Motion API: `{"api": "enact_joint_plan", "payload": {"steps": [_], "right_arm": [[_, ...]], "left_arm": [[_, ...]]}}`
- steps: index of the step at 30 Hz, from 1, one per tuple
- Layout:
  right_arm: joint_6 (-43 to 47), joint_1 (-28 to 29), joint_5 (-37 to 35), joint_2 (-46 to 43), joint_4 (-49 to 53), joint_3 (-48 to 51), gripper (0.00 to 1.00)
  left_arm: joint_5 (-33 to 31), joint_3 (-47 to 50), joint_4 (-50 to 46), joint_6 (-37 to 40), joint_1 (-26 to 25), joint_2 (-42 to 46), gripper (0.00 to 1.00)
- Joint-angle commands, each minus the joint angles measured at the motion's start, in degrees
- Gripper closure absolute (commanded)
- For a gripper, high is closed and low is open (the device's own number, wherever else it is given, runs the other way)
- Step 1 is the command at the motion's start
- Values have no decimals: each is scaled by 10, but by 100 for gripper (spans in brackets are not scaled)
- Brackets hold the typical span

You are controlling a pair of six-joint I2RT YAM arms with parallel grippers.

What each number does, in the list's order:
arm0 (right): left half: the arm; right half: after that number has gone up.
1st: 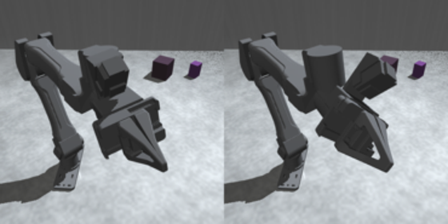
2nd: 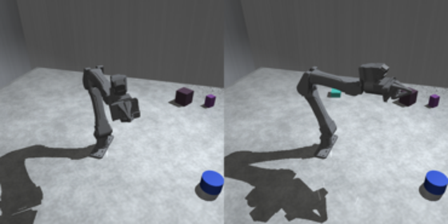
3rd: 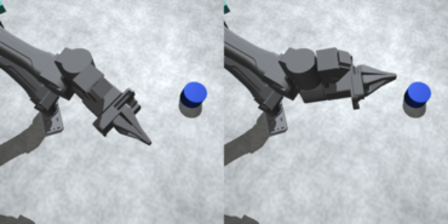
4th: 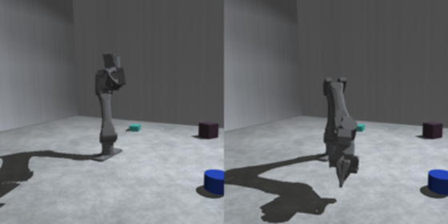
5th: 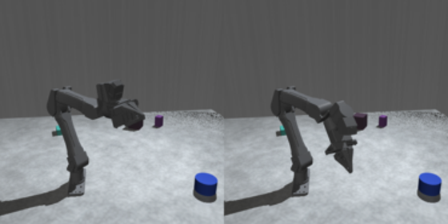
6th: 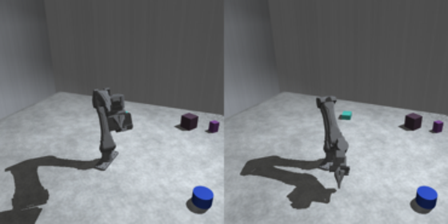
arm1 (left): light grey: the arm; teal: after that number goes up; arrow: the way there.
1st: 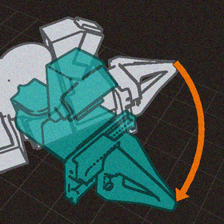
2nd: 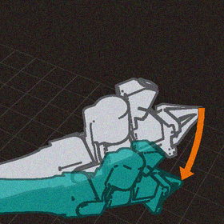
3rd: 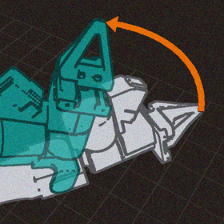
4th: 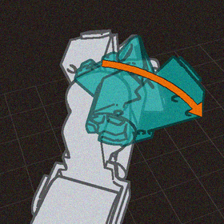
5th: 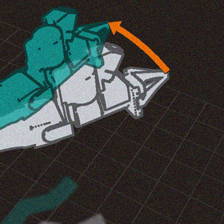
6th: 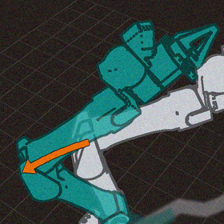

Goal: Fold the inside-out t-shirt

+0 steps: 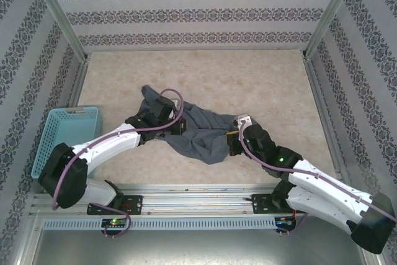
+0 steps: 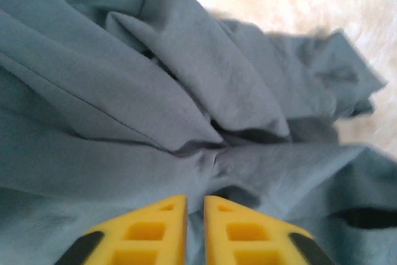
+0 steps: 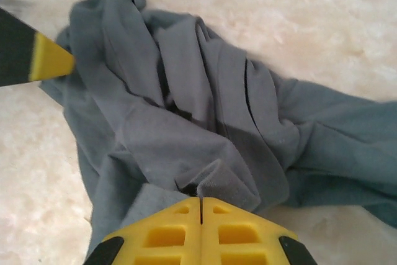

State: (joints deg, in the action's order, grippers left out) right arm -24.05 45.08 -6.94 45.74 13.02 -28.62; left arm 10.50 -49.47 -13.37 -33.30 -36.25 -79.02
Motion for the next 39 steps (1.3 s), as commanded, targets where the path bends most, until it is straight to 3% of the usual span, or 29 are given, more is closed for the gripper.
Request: {"api": "enact_joint_plan", "payload": {"steps": [1,7,13,16,20,24,29,36,39], "right_arm": [[-8,-4,16,-2,-23,-9,100],[2,-4,84,-35,-49,-11,100],[1,-4,94,-93,-36,4,100],[-6,-3,65,-108,-7,10,100],[-8,-5,22,-103,25,-17,100],[-4,-7,29,-48,14,-72,100],[2,-7,45,70,-20,-166,100],[7,-6,78,177,-35,-300,100],[8,-7,83,222,-15,-363,100]], "left_arm": [[-65,-33,-43,55,-61,15,63],[-114,-47,-37,101,-151,-22,43],[-156,-67,-37,81,-148,-90,32],[-183,-81,-54,54,-126,-111,44],[-145,-41,0,57,-92,-52,38],[-131,-8,42,118,-124,26,22],[-68,82,156,125,-125,121,8],[-49,70,173,128,-126,107,4],[-91,32,150,129,-126,76,8]]}}
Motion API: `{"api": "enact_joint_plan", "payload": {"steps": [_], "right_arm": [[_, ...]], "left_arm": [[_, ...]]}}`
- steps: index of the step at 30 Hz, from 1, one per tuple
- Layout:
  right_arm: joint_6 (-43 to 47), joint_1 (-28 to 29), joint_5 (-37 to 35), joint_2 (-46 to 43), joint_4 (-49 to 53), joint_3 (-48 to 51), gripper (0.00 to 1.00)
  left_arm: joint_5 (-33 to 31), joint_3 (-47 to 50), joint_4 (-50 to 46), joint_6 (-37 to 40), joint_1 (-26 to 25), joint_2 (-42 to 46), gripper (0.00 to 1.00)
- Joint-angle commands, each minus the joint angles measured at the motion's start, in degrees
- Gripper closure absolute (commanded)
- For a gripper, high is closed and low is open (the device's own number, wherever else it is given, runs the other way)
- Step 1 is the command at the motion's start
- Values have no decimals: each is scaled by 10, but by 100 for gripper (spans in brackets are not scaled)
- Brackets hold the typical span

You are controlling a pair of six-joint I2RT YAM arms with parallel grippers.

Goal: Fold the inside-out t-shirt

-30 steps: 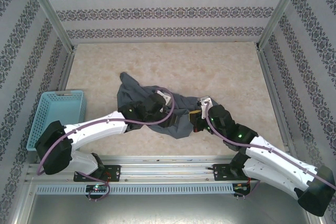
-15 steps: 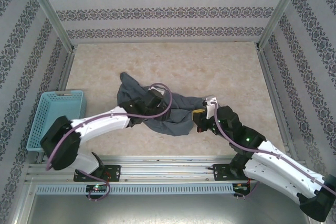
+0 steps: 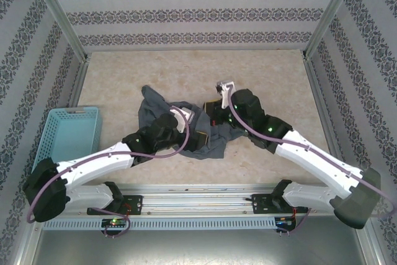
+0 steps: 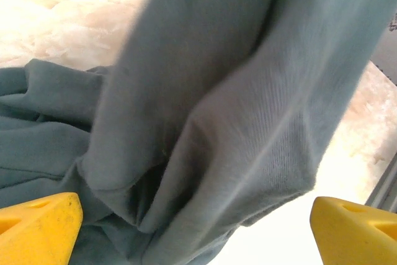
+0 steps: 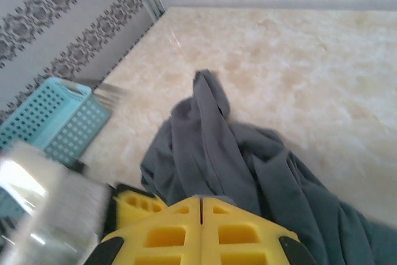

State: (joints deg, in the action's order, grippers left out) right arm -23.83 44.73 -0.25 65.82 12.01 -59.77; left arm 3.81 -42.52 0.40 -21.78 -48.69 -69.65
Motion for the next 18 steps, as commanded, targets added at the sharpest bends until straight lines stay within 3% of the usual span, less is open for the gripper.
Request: {"api": "enact_joint_plan", "payload": {"steps": [1,4,10,14,15,18], "right_arm": [[-1,-3,19,37,-4,-67,100],[-20,-3,30,73,-8,-96,100],[-31,-4,29,108,-3,-119,100],[-23,-13,18,101,5,-112,100],[-23,-17,24,99,1,-107,97],[-16,-29,20,90,20,-100,66]], "left_arm": [[-53,-47,8,9,-1,-26,12],[-88,-73,-3,-5,17,-52,28],[-110,-91,-22,-46,53,-65,78],[-108,-71,-43,-68,97,-36,99],[-102,-66,-46,-73,110,-28,100],[-93,-43,-67,-91,154,6,100]]}}
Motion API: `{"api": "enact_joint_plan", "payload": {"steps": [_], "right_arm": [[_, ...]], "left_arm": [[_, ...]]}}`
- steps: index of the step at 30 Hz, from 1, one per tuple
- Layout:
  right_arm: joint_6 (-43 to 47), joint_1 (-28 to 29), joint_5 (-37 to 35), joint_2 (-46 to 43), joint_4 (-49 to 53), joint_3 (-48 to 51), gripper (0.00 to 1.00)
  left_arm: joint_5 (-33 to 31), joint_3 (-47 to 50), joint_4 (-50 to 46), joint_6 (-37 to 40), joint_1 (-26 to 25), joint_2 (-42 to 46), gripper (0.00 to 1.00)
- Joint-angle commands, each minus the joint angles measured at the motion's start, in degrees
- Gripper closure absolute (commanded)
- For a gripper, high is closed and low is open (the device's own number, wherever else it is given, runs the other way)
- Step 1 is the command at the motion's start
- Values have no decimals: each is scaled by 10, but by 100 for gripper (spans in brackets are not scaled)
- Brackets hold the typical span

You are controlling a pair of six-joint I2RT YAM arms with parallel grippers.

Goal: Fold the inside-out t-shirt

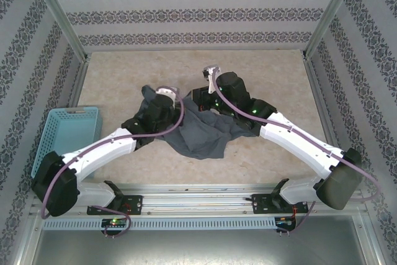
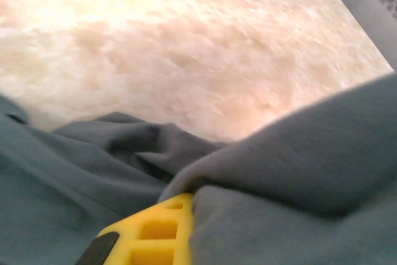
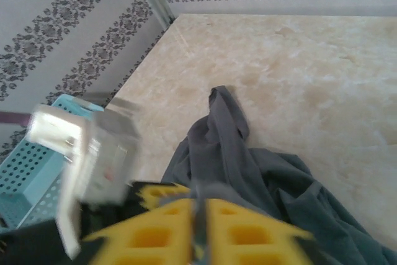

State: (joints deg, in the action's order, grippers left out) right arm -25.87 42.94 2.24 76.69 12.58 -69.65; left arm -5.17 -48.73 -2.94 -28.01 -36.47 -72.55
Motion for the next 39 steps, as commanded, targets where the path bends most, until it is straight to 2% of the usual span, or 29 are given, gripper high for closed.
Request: {"api": "enact_joint_plan", "payload": {"steps": [1,3,5,10,14,18,21,27,29,31,33,36,39], "right_arm": [[9,-21,-13,-22,31,1,56],[15,-43,-30,-36,61,17,46],[14,-74,-46,-53,82,56,42],[-2,-135,-77,-63,126,151,40],[-21,-152,-30,-39,110,210,36],[-34,-128,13,4,64,228,34],[-35,-106,-10,46,73,207,35],[-48,-109,-51,92,98,195,40],[-40,-110,-44,101,89,191,45],[-31,-112,-42,108,81,182,55],[-19,-121,-41,112,74,168,69],[-4,-143,-60,97,92,145,99],[30,-164,-111,27,134,117,100]], "left_arm": [[-3,29,-41,-33,47,51,100],[-9,47,-61,-40,77,85,100],[-17,65,-92,-52,114,122,100],[-39,115,-163,-86,201,183,100],[-16,148,-182,-113,267,209,100],[-4,151,-181,-118,282,201,100],[1,145,-181,-117,283,193,100],[-4,136,-189,-113,285,189,100],[-5,133,-189,-111,285,188,100],[-5,124,-193,-109,286,187,100],[-2,109,-199,-108,291,187,100],[2,73,-216,-100,304,194,100],[-4,25,-240,-88,320,207,100]]}}
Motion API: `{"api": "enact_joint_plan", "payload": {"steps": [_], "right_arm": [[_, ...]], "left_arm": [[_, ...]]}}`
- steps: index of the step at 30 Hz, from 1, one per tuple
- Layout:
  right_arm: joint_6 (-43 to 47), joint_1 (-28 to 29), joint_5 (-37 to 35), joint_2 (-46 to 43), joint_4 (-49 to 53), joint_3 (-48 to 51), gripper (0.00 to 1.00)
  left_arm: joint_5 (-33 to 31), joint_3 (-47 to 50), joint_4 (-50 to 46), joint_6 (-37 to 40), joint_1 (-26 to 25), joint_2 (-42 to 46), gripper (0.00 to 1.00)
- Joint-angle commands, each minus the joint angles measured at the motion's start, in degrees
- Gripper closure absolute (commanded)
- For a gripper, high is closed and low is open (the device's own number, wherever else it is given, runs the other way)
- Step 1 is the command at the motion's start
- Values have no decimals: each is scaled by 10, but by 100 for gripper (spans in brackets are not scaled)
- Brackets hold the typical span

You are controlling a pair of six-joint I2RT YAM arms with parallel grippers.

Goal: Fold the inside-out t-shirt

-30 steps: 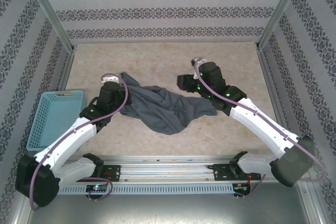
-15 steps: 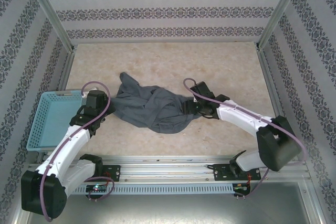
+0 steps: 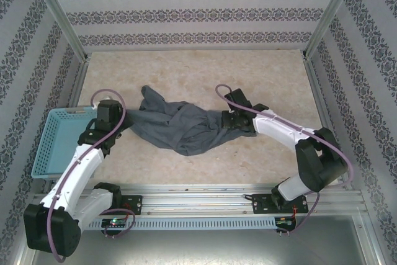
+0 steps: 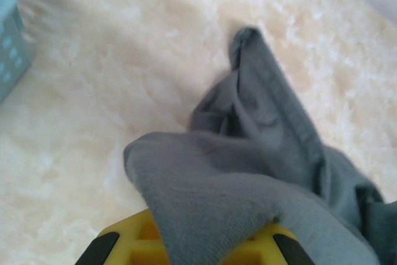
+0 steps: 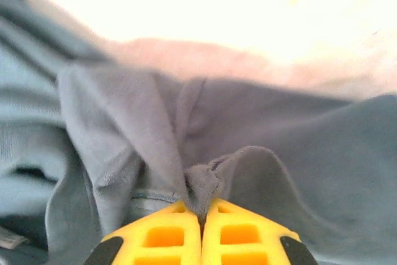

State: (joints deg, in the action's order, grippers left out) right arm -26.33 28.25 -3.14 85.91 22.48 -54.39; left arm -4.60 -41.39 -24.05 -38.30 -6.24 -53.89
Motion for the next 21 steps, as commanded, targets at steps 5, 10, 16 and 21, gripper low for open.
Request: {"api": "enact_joint_plan", "payload": {"steps": [5,10,16,21], "right_arm": [[82,-43,-71,-232,72,-78,100],[94,-46,-39,-360,93,-107,100],[60,-48,-41,-417,118,-32,100],[-35,-52,-79,-397,125,111,100]], "left_arm": [[-21,-133,-61,13,46,42,100],[-29,-181,-57,-19,57,89,100],[-19,-162,-75,-31,57,65,100],[17,-84,-75,-56,64,-5,100]]}}
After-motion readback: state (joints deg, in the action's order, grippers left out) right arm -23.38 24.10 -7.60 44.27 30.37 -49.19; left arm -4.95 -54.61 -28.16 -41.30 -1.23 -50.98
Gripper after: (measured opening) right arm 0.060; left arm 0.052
